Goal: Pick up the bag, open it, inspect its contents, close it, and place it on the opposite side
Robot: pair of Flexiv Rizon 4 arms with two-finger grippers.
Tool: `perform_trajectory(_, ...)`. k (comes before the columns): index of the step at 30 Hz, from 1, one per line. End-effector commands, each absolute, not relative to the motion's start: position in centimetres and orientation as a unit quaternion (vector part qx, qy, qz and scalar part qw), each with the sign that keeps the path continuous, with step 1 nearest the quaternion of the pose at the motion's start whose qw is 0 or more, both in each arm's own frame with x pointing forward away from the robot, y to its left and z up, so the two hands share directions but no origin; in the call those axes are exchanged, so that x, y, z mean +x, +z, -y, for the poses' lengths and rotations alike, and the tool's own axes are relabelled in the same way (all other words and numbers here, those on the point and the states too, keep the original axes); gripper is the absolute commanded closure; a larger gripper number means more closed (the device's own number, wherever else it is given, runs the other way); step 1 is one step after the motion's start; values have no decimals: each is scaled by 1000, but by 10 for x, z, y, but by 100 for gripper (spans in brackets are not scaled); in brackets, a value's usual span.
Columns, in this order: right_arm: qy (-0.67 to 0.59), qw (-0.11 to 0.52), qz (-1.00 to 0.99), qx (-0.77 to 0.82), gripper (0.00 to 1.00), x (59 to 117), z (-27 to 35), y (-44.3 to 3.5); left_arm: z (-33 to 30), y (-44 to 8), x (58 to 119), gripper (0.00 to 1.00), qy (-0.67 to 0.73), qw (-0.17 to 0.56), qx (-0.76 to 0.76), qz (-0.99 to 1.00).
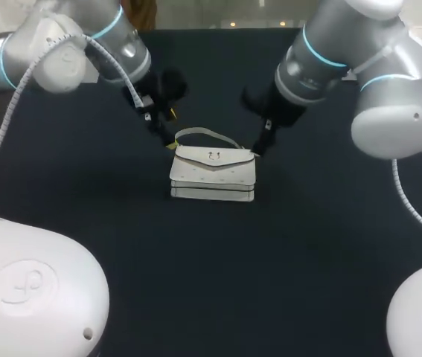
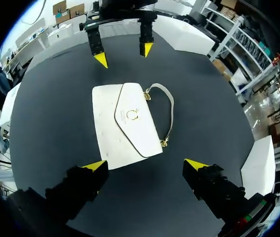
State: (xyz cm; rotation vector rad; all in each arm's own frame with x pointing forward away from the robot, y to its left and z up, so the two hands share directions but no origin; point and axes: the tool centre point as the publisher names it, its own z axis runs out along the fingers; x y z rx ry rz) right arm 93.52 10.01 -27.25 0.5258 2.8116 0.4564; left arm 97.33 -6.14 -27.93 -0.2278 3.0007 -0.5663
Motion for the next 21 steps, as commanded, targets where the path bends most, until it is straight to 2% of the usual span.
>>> perform_trajectory(1,221,-78,-793,562,0,941,-81,-263,52,-282,981,0,-226,-239,-503,-800)
perform_trajectory(3,229,-122,-746,613,0,943,-74,-265,51,-284,979,0,-234,-265,-517,-779)
perform_trajectory(5,230,-130,-703,660,0,945,-65,-273,50,-289,977,0,-244,-287,-533,-758)
perform_trajectory(6,232,-168,-698,656,0,943,-57,-281,49,-292,975,0,-237,-297,-543,-749)
perform_trajectory(7,233,-180,-687,664,0,940,-55,-288,47,-293,973,0,-232,-280,-570,-737)
perform_trajectory(8,227,-169,-672,685,0,931,-52,-296,47,-293,973,0,-232,-286,-580,-727)
perform_trajectory(13,232,-203,-610,730,0,931,-52,-296,47,-293,973,0,-231,-317,-627,-673)
perform_trajectory(16,234,-221,-571,755,0,931,-52,-296,47,-293,973,0,-231,-317,-627,-673)
perform_trajectory(21,248,-216,-556,763,0,931,-58,-295,47,-293,973,0,-231,-317,-627,-673)
